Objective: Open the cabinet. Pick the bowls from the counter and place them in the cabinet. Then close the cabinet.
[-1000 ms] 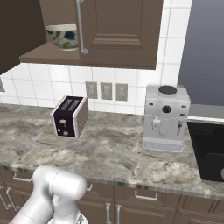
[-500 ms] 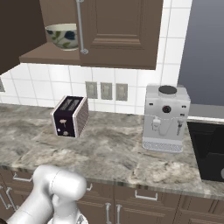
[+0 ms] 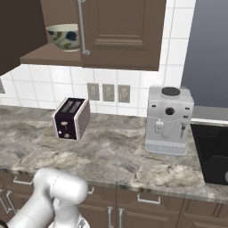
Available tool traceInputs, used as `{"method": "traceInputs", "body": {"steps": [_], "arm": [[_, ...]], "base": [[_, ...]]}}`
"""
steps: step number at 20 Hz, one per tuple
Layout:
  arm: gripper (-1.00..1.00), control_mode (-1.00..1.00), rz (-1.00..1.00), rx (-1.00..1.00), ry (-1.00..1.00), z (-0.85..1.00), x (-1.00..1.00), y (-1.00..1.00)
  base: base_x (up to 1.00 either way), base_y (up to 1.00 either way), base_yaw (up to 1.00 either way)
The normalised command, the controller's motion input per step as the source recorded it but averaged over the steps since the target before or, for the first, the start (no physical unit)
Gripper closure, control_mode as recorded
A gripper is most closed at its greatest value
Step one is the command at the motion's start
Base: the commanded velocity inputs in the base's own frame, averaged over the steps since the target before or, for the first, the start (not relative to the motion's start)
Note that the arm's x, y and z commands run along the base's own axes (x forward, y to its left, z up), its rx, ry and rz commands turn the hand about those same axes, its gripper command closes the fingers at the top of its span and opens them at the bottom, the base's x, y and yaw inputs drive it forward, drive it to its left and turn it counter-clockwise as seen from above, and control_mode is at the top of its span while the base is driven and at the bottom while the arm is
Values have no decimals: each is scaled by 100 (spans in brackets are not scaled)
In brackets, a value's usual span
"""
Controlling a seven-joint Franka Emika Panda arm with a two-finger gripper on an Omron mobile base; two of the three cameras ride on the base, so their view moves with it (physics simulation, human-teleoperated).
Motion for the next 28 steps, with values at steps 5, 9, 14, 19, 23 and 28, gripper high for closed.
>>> {"method": "traceInputs", "body": {"steps": [5, 9, 14, 19, 23, 28], "arm": [[-100, -100, 0, 0, 0, -16, 36, -5], [-100, -100, -2, 2, 0, -5, 28, -37], [-100, -100, 0, 6, 0, 0, 57, -65], [-100, -100, 0, 9, 0, 0, 74, -73], [-100, -100, 0, 8, 0, 0, 69, -62], [-100, -100, 0, 6, -3, -7, 76, -57]], "base": [[0, 0, 0], [0, 0, 0], [0, 0, 0], [0, 0, 0], [0, 0, 0], [0, 0, 0]]}}
